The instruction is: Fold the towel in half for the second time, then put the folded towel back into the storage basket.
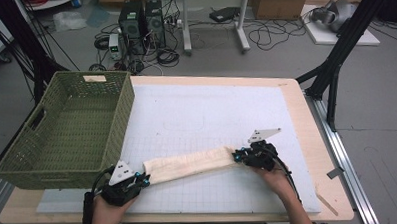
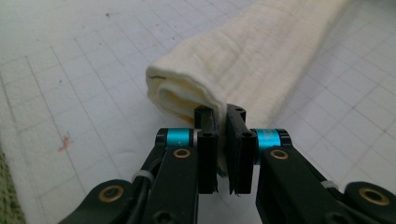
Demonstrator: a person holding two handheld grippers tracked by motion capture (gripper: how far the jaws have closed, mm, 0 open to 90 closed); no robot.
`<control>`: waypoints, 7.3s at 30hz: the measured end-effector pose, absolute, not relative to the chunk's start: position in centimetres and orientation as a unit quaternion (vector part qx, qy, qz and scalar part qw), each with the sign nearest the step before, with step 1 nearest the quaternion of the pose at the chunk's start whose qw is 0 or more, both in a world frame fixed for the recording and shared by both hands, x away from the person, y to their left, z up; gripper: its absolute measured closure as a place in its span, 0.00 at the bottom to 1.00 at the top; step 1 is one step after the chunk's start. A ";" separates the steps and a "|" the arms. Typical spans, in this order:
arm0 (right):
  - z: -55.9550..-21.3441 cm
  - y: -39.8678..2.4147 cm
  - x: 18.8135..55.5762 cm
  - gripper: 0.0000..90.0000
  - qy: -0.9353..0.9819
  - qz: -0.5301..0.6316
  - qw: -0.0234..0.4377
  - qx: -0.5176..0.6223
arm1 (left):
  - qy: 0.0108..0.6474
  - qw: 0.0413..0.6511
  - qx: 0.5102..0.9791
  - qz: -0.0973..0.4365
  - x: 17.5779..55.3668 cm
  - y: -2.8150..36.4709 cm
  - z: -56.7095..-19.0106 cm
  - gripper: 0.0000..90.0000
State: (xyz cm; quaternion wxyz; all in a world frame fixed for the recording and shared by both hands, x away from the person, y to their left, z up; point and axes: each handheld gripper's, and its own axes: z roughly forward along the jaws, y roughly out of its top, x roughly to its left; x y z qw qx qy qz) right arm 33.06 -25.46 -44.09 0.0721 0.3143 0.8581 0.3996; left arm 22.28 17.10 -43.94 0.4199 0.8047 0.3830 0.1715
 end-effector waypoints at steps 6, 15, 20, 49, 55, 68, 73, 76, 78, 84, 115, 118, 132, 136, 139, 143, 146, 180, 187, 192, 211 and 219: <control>-43.5 -26.1 32.7 0.69 0.845 0.421 0.081 0.321 | 0.363 0.442 0.797 0.196 22.0 17.5 -43.2 0.76; -42.5 -27.9 31.0 0.61 0.825 0.449 0.105 0.326 | 0.308 0.469 0.799 0.216 22.3 17.4 -41.6 0.67; -42.4 -28.5 30.1 0.56 0.825 0.454 0.112 0.319 | 0.275 0.481 0.806 0.208 24.0 16.0 -41.1 0.68; -41.8 -29.8 28.5 0.46 0.817 0.472 0.130 0.306 | 0.183 0.454 0.867 0.091 32.2 7.5 -42.8 0.52; -41.7 -29.9 28.4 0.46 0.814 0.475 0.132 0.308 | 0.174 0.428 0.883 0.080 32.6 6.2 -43.1 0.47; -41.8 -29.6 28.4 0.46 0.817 0.475 0.130 0.302 | 0.174 0.405 0.897 0.038 33.0 5.5 -43.9 0.41; -41.9 -29.4 28.4 0.46 0.820 0.472 0.128 0.297 | 0.169 0.403 0.899 0.039 32.9 5.4 -44.0 0.41; -41.9 -29.2 28.3 0.46 0.822 0.470 0.127 0.295 | 0.170 0.403 0.899 0.034 33.0 5.5 -44.0 0.40; -41.9 -29.2 28.2 0.46 0.822 0.469 0.125 0.296 | 0.170 0.404 0.898 0.033 32.9 5.6 -44.0 0.40; -41.9 -29.3 28.1 0.46 0.822 0.470 0.128 0.295 | 0.169 0.400 0.900 0.036 32.8 5.9 -44.1 0.40; -41.8 -29.3 28.3 0.46 0.818 0.475 0.129 0.297 | 0.164 0.396 0.899 0.088 32.8 5.7 -44.2 0.73; -41.8 -29.3 28.3 0.46 0.818 0.474 0.128 0.300 | 0.161 0.395 0.900 0.093 32.7 5.7 -44.2 0.78; -41.9 -29.7 28.5 0.46 0.815 0.477 0.130 0.303 | 0.164 0.396 0.903 0.022 33.2 6.0 -43.8 0.54; -41.8 -29.6 28.4 0.46 0.816 0.476 0.129 0.301 | 0.145 0.369 0.917 0.043 33.1 5.4 -43.5 0.56; -41.7 -29.7 28.4 0.46 0.813 0.480 0.131 0.303 | 0.138 0.362 0.920 0.060 32.8 5.2 -43.5 0.58; -41.7 -29.8 28.4 0.46 0.812 0.481 0.132 0.304 | 0.135 0.358 0.921 0.074 32.8 5.1 -43.5 0.64; -41.7 -29.7 28.3 0.46 0.813 0.480 0.133 0.302 | 0.134 0.358 0.920 0.089 32.8 5.1 -43.5 0.75; -41.5 -30.2 28.5 0.45 0.800 0.492 0.140 0.314 | 0.173 0.399 0.886 0.161 31.6 6.7 -41.1 0.92; -41.6 -30.2 28.5 0.45 0.799 0.492 0.139 0.316 | 0.179 0.395 0.886 0.167 31.7 6.8 -41.1 0.92; -41.6 -30.2 28.6 0.46 0.800 0.493 0.138 0.314 | 0.178 0.396 0.888 0.154 31.8 6.7 -41.3 0.92; -41.5 -30.3 28.6 0.45 0.798 0.494 0.140 0.315 | 0.193 0.422 0.874 0.146 31.8 7.5 -39.6 0.92; -41.5 -30.4 28.6 0.44 0.796 0.496 0.139 0.317 | 0.200 0.436 0.864 0.150 31.7 8.6 -38.5 0.91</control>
